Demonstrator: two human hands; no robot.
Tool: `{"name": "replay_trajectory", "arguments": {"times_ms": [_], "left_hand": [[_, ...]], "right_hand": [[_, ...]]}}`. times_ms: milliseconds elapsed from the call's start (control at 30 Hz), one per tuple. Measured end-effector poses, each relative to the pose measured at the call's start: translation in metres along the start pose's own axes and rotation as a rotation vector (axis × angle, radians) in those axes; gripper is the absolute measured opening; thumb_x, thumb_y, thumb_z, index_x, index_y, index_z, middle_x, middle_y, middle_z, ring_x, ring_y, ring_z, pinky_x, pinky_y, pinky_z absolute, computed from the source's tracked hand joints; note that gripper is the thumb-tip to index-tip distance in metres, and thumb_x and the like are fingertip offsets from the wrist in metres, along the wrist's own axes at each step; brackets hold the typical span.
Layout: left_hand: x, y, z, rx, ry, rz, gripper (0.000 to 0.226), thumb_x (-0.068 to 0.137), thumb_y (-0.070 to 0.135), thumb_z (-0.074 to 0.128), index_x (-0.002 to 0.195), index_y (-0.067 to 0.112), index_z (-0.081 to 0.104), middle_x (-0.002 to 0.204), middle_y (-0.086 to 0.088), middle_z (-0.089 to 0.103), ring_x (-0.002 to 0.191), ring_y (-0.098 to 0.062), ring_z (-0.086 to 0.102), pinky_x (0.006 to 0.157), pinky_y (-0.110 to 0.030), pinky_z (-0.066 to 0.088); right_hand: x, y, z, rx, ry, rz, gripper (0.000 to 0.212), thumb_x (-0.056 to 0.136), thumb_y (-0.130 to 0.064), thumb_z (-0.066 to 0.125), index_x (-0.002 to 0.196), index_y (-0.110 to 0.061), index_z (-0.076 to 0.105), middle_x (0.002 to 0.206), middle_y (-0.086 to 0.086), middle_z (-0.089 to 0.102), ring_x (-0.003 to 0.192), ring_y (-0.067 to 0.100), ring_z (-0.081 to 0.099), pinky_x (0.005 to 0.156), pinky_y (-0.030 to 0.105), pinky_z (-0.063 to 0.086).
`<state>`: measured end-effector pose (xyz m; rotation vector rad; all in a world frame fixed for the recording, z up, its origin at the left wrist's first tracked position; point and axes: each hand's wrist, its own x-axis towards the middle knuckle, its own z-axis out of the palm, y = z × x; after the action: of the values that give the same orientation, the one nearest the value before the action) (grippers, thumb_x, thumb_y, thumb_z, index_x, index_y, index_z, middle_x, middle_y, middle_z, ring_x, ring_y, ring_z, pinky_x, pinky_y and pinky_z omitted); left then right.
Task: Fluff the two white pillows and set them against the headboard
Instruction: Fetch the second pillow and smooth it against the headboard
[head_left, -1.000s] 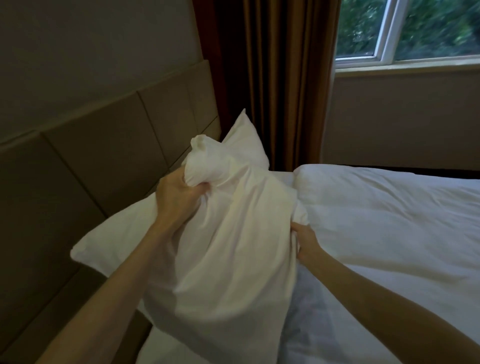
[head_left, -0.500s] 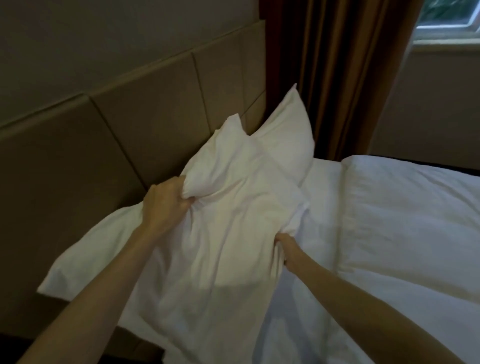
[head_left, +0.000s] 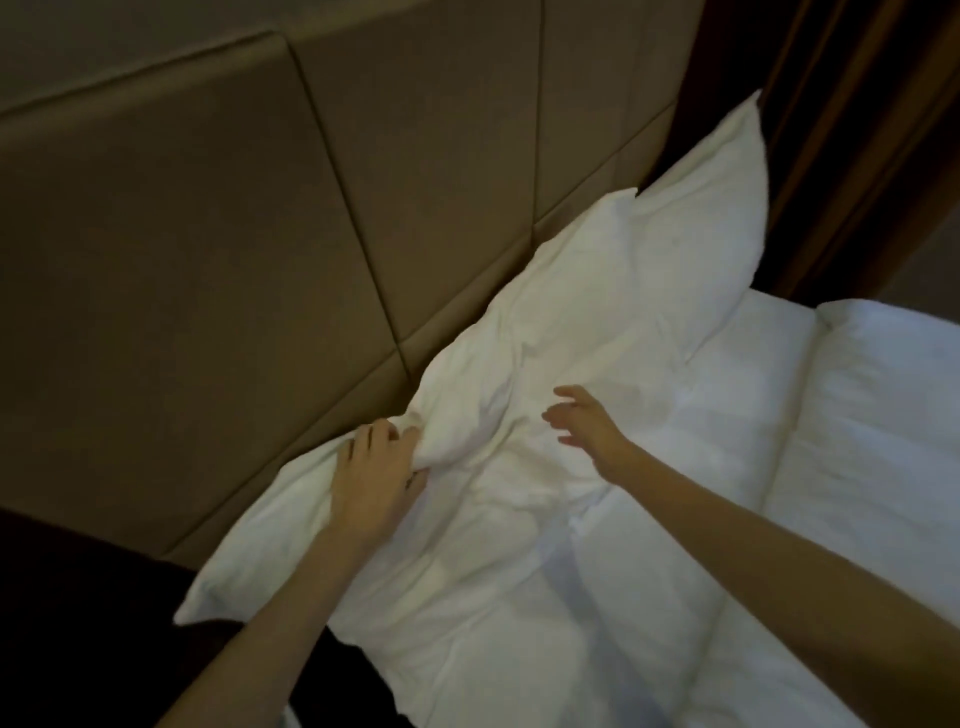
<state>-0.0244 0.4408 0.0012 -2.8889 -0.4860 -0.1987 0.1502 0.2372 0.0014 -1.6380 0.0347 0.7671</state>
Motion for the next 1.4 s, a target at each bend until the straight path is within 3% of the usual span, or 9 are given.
{"name": "replay_trajectory", "arguments": {"times_ms": [100,233,367,467,667,900,1100,1233,1400], "left_hand": [[-0.018,-0.008,0.009,-0.02,0.093,-0.132,0.051,0.074,0.057,0.061,0.097,0.012,0.062,0.078,-0.01,0.062,0.068,-0.027,0.059,0.059,-0.035,0.047],[-0.028,-0.008,0.005,-0.042,0.057,-0.136,0.051,0.071,0.057,0.07,0.065,0.009,0.054,0.055,-0.008,0.056,0.048,-0.022,0.055,0.046,-0.028,0.042],[-0.024,0.003,-0.009,-0.179,-0.104,-0.168,0.043,0.088,0.055,0.049,0.084,0.013,0.054,0.08,-0.005,0.064,0.069,-0.02,0.062,0.054,-0.03,0.041],[-0.025,-0.002,-0.03,-0.34,-0.079,-0.135,0.034,0.09,0.056,0.044,0.079,0.024,0.042,0.071,0.007,0.052,0.061,-0.015,0.055,0.051,-0.028,0.036],[-0.021,-0.003,-0.069,-0.379,0.135,0.033,0.038,0.083,0.059,0.054,0.071,0.028,0.036,0.061,0.012,0.042,0.049,-0.012,0.047,0.044,-0.027,0.036],[-0.027,-0.006,-0.078,-0.415,0.167,-0.082,0.038,0.089,0.058,0.038,0.069,0.026,0.039,0.061,0.007,0.049,0.054,-0.018,0.057,0.047,-0.029,0.038],[-0.045,-0.036,-0.076,-0.256,0.38,-0.168,0.03,0.091,0.04,0.046,0.069,0.023,0.057,0.058,0.004,0.058,0.046,-0.014,0.053,0.041,-0.022,0.037],[-0.063,-0.062,-0.044,-0.152,0.282,-0.183,0.014,0.084,0.014,0.064,0.073,0.007,0.068,0.069,-0.012,0.065,0.059,-0.031,0.063,0.048,-0.037,0.051],[-0.121,-0.08,-0.004,-0.039,0.186,-0.215,0.036,0.093,0.029,0.04,0.088,0.006,0.067,0.083,-0.013,0.068,0.071,-0.032,0.064,0.062,-0.037,0.053]], "right_hand": [[0.007,-0.009,0.002,-0.284,0.002,-0.135,0.043,0.085,-0.006,0.06,0.127,-0.014,0.051,0.116,0.009,0.054,0.101,0.025,0.054,0.079,0.028,0.04],[0.018,-0.033,0.014,-0.691,0.011,-0.423,0.059,0.087,-0.008,0.058,0.143,-0.016,0.039,0.147,0.011,0.035,0.126,0.032,0.047,0.097,0.033,0.042],[0.028,-0.056,0.026,-1.295,-0.015,-0.68,0.069,0.093,-0.022,0.056,0.152,-0.031,0.02,0.164,0.005,-0.001,0.144,0.037,0.026,0.11,0.048,0.037],[0.036,-0.057,0.027,-1.555,-0.053,-0.653,0.076,0.093,-0.03,0.054,0.152,-0.037,0.008,0.163,0.004,-0.012,0.139,0.04,0.032,0.105,0.052,0.04],[0.037,-0.053,0.014,-1.535,0.019,-0.591,0.06,0.093,-0.019,0.051,0.147,-0.026,0.025,0.156,0.013,0.018,0.116,0.041,0.052,0.09,0.046,0.047],[0.029,-0.07,0.021,-1.433,0.153,-0.704,0.045,0.093,-0.009,0.046,0.138,-0.012,0.039,0.129,0.018,0.047,0.099,0.04,0.06,0.081,0.04,0.049],[0.028,-0.072,0.053,-1.126,0.131,-0.868,0.034,0.087,0.002,0.046,0.118,-0.006,0.057,0.11,0.02,0.058,0.097,0.037,0.057,0.072,0.031,0.041],[0.036,-0.056,0.081,-1.074,-0.061,-0.693,0.036,0.09,0.001,0.043,0.119,-0.008,0.063,0.115,0.02,0.059,0.108,0.035,0.055,0.088,0.032,0.044],[0.047,-0.037,0.08,-1.273,-0.118,-0.655,0.032,0.092,-0.009,0.046,0.123,-0.016,0.052,0.126,0.01,0.05,0.112,0.034,0.054,0.087,0.043,0.049]]}}
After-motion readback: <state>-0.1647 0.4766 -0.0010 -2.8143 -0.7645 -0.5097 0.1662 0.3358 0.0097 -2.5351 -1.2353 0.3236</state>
